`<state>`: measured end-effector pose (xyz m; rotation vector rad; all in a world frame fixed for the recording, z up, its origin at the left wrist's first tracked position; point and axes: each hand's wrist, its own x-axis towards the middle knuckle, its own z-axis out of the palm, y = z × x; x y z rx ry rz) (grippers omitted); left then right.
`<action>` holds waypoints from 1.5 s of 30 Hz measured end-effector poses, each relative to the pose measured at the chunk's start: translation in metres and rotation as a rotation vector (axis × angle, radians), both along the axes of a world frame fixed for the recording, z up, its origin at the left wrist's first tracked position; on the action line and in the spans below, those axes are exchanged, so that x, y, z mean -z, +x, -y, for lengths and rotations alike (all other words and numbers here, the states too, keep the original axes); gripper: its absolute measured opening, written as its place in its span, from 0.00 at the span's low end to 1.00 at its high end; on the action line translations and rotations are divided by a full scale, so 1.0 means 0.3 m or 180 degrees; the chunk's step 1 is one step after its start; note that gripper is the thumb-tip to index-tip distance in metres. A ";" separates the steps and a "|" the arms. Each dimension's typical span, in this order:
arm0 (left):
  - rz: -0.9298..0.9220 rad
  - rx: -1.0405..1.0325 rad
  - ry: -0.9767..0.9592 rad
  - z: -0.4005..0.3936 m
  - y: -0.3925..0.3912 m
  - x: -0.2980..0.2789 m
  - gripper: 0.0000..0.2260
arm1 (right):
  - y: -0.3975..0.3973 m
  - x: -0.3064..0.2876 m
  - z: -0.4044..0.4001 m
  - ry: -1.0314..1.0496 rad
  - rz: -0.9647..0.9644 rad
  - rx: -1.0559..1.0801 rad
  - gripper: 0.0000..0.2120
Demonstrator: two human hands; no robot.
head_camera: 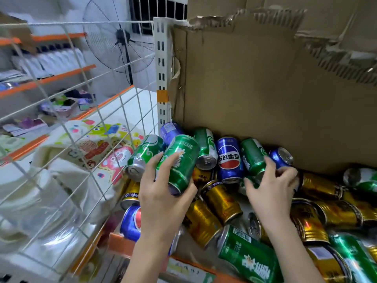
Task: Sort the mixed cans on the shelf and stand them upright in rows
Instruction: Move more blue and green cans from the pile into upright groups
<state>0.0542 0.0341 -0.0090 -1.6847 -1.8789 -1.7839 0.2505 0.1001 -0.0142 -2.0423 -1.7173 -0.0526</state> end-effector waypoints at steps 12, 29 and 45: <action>0.0390 0.0268 -0.0370 0.066 0.029 0.034 0.25 | 0.028 0.003 -0.071 0.0044 -0.0877 -0.0479 0.34; 0.0389 0.1398 -0.0362 0.082 0.623 -0.091 0.24 | 0.539 -0.151 0.425 0.0919 -0.0613 -0.0344 0.31; -0.0058 0.2686 -0.0951 0.591 1.791 -0.026 0.25 | 1.636 -0.019 1.102 0.1214 -0.0505 0.0843 0.30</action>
